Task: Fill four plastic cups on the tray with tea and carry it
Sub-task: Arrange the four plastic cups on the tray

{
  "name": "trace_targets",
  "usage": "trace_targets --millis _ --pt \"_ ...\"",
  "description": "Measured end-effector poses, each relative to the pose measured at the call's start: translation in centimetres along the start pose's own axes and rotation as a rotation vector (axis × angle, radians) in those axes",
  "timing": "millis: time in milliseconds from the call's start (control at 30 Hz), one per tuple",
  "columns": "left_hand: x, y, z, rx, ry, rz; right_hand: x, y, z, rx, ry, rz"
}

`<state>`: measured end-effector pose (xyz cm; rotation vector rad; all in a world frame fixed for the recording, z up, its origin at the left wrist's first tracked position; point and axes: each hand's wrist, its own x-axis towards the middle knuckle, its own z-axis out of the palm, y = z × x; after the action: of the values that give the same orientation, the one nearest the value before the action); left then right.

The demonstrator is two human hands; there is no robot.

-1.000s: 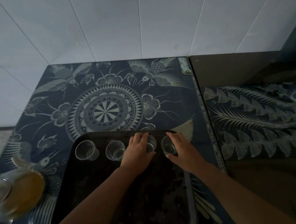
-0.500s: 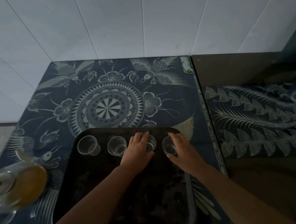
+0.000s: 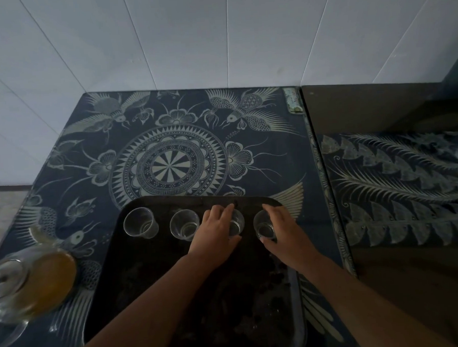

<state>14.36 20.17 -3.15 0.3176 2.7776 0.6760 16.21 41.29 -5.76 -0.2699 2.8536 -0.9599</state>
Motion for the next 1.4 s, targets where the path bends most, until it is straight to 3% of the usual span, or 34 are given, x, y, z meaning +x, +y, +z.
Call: trace_targets --millis 667,1000,1400 --pt "-0.5 -0.1 0.0 0.0 -0.058 0.012 0.3 -0.1 0.3 -0.023 -0.001 -0.028" --pt "-2.5 1.2 -2.5 -0.003 0.043 0.097 0.0 -2.1 -2.2 -0.045 0.054 -0.089" --pt "-4.7 0.0 -8.0 -0.012 0.107 -0.011 1.5 -7.8 -3.8 -0.144 -0.039 -0.164"
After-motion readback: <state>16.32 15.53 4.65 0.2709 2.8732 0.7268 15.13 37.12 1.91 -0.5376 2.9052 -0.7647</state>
